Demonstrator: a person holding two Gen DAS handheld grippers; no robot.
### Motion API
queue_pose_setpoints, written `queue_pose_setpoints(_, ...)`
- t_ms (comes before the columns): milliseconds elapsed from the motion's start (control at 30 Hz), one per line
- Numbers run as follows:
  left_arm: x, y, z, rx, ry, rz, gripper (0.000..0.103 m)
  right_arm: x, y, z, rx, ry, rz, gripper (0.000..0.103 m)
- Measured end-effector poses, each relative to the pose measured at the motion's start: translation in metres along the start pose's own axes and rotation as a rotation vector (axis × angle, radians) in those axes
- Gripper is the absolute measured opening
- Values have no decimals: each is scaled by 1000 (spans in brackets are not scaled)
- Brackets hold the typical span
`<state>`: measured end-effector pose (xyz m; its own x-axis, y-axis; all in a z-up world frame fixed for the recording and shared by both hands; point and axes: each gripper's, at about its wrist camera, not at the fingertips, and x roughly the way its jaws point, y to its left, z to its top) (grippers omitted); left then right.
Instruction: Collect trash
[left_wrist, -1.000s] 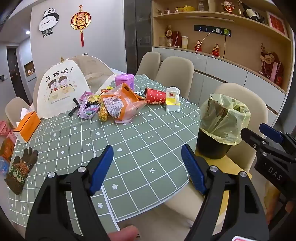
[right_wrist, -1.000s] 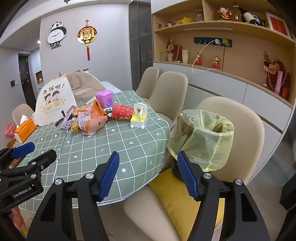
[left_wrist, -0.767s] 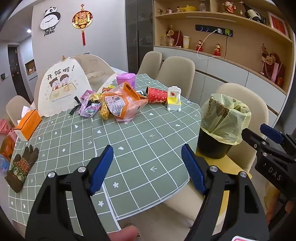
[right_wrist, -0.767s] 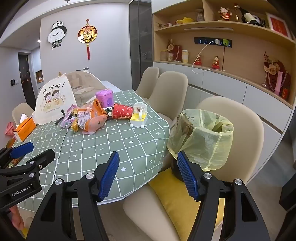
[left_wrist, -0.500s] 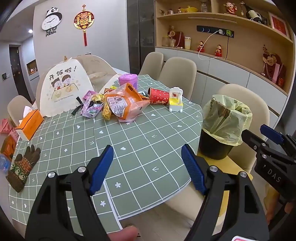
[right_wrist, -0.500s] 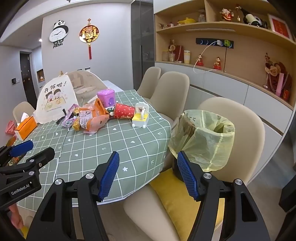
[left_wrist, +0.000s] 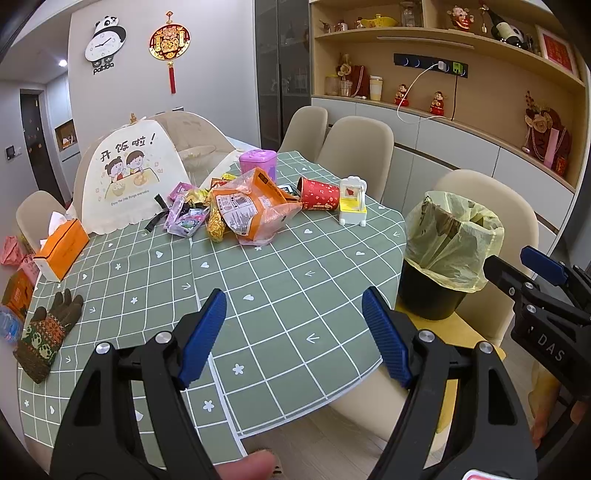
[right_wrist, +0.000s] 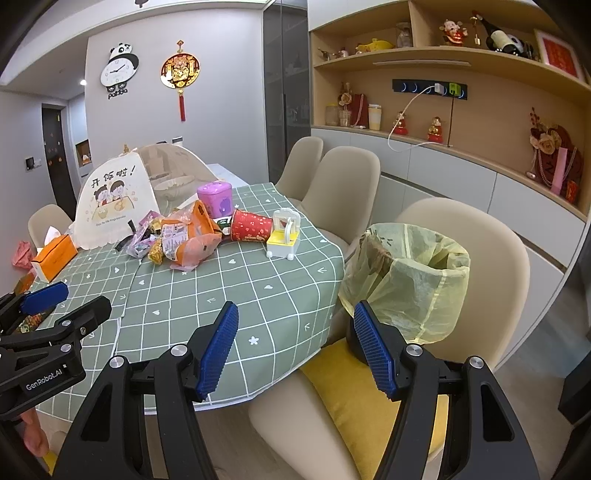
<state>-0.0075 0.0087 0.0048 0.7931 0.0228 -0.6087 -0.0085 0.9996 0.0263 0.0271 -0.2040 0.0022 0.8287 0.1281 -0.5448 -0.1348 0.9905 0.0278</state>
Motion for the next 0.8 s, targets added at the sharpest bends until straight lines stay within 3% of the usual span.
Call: queue_pose_setpoints(800,3,-1,-1,-1,9,-9,72,-1,-1,0,5,0,-2,62)
